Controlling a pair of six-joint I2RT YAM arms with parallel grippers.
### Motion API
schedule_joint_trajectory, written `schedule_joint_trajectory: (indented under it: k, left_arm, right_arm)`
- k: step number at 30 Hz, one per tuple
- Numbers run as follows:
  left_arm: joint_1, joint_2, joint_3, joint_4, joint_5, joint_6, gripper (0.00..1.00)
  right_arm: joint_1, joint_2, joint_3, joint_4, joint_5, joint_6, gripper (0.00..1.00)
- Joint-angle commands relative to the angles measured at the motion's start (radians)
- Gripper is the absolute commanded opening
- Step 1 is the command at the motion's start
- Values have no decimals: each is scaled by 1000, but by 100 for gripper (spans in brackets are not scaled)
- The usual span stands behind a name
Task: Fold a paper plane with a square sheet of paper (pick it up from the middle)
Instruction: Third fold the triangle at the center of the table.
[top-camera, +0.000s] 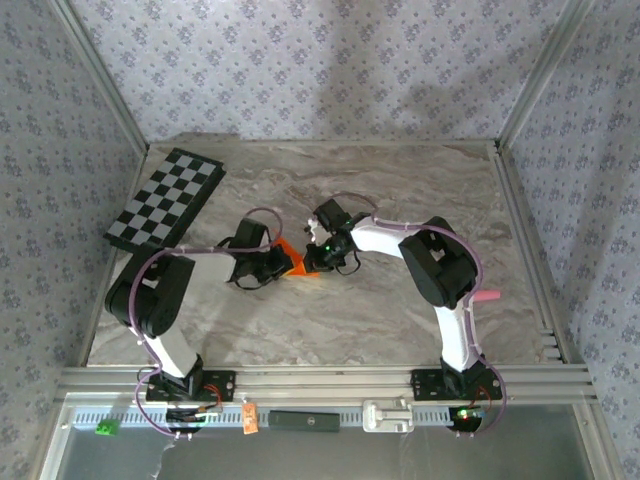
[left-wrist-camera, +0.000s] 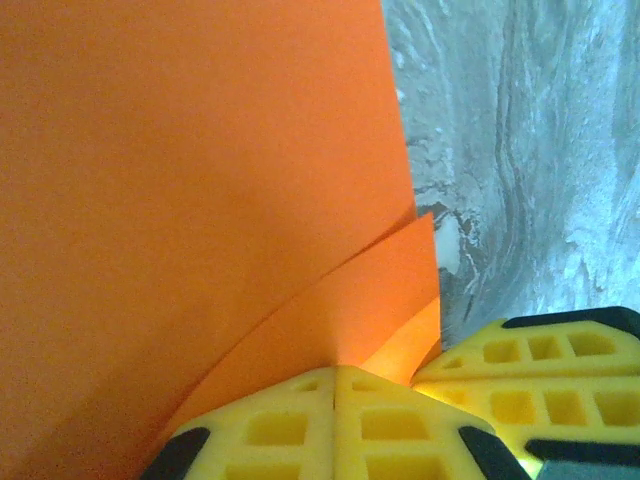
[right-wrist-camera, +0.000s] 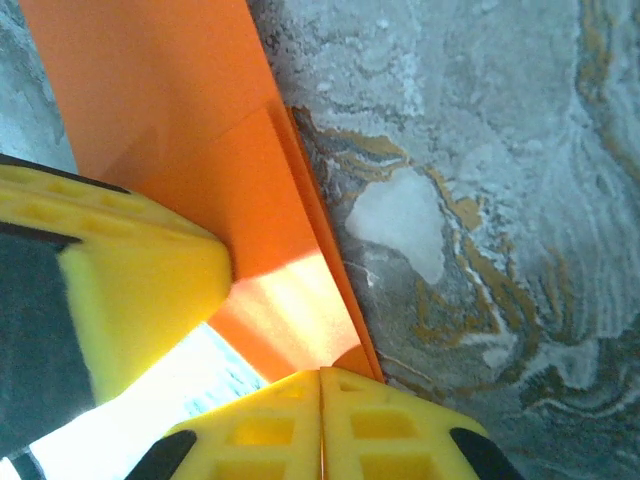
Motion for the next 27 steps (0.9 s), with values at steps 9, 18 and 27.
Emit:
schedule_joint_trajectory:
  k: [9,18,27]
  left_arm:
    - [100,-75,-162,0,-174,70,8]
    - [103,-119,-268,79,-221,72,9]
    - [94,-319,-154,-43,-191,87,14]
  right_arm:
    - [-15,77,-26,-138,141,23,9]
    - [-14,81,-23,-137,140,27,9]
    - [-28,35,-61,-75,129,54,9]
